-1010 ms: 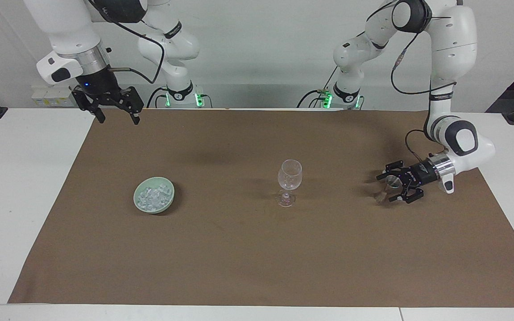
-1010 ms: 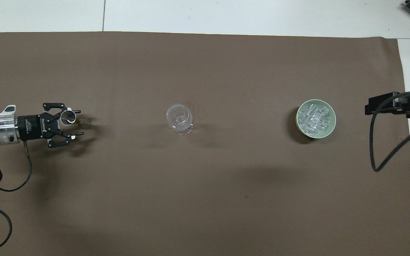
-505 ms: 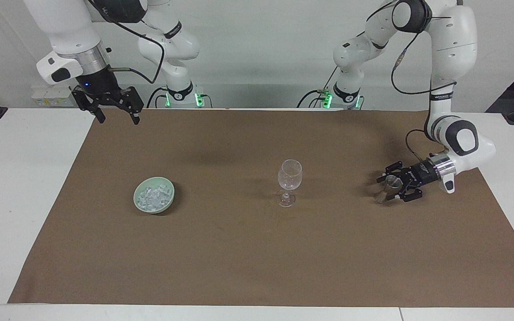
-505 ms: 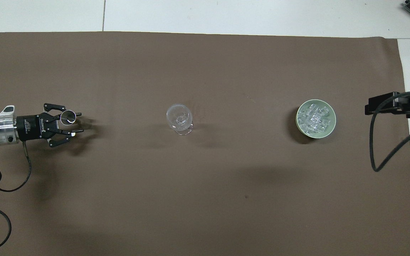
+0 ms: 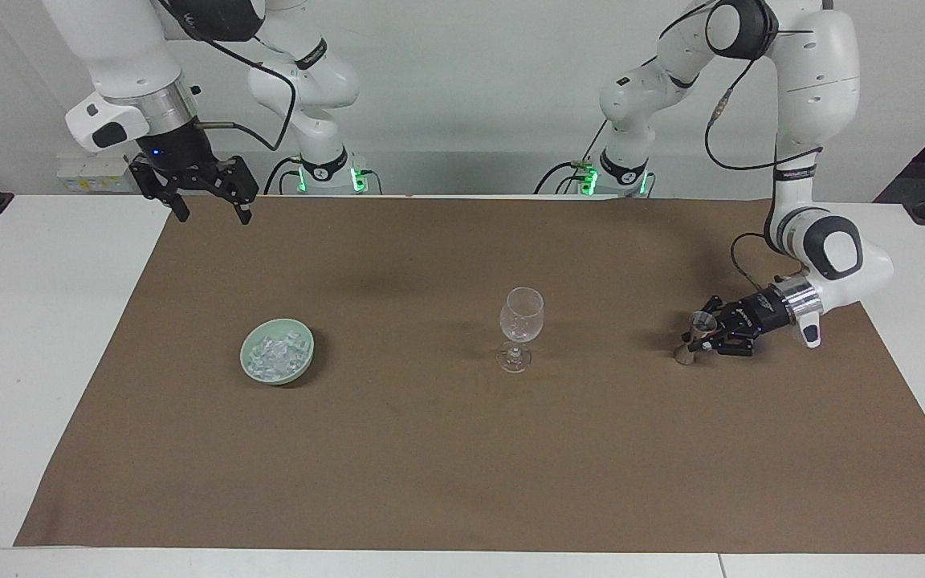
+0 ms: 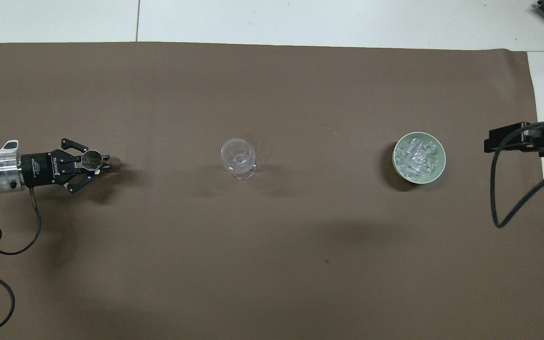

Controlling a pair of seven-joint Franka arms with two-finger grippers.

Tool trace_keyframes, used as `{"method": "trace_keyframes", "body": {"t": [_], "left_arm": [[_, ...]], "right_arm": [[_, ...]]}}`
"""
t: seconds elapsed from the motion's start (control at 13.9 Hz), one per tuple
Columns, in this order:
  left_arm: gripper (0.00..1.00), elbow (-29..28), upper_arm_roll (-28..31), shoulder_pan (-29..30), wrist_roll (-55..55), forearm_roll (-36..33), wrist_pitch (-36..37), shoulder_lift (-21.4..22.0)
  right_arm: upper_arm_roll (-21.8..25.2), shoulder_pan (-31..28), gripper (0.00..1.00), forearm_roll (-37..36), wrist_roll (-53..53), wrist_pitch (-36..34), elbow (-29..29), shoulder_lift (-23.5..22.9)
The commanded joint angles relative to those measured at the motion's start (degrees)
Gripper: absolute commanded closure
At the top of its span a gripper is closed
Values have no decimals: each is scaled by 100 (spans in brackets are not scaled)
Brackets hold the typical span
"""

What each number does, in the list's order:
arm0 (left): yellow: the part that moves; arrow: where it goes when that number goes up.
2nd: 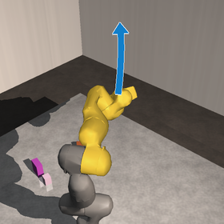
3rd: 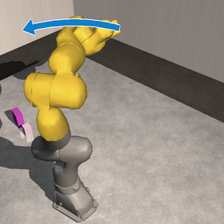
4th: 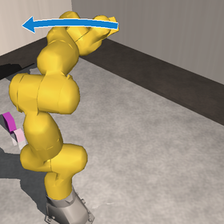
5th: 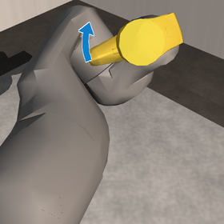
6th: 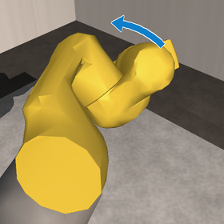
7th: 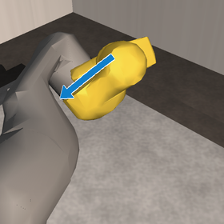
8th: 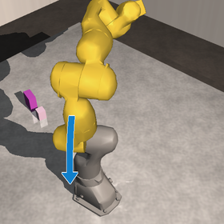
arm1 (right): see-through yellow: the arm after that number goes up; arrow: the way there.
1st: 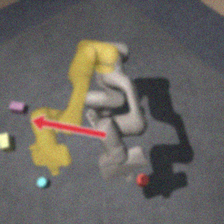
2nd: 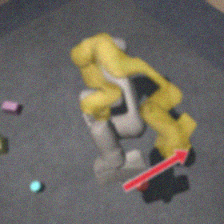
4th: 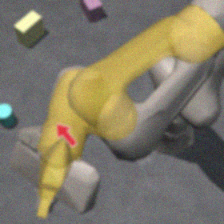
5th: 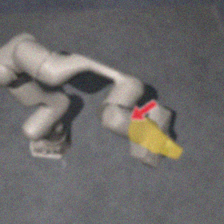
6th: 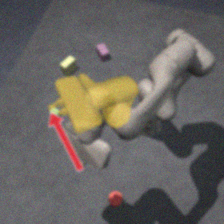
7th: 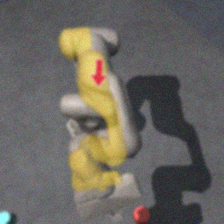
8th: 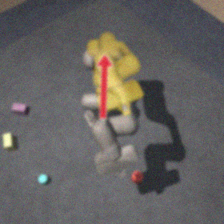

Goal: Pour wine and add ice with both arms
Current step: 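Close the left gripper on the silver cup and lift it, then carry the silver cup with the left gripper over the wine glass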

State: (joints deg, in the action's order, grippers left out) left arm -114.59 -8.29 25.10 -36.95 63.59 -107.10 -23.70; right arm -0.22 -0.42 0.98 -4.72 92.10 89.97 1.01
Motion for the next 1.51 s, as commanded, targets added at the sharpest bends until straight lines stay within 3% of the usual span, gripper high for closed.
{"method": "trace_keyframes", "body": {"t": [0.0,0.58,1.44], "left_arm": [[100,-134,29,-49,-31,127,-40,120],[100,208,3,-119,-926,92,172,111],[100,358,21,-1271,-3019,-224,-21,1473]], "right_arm": [[-39,-81,0,86,121,-34,74,66],[-39,-81,0,86,112,-34,74,66],[-39,-81,0,86,112,-34,74,66]]}}
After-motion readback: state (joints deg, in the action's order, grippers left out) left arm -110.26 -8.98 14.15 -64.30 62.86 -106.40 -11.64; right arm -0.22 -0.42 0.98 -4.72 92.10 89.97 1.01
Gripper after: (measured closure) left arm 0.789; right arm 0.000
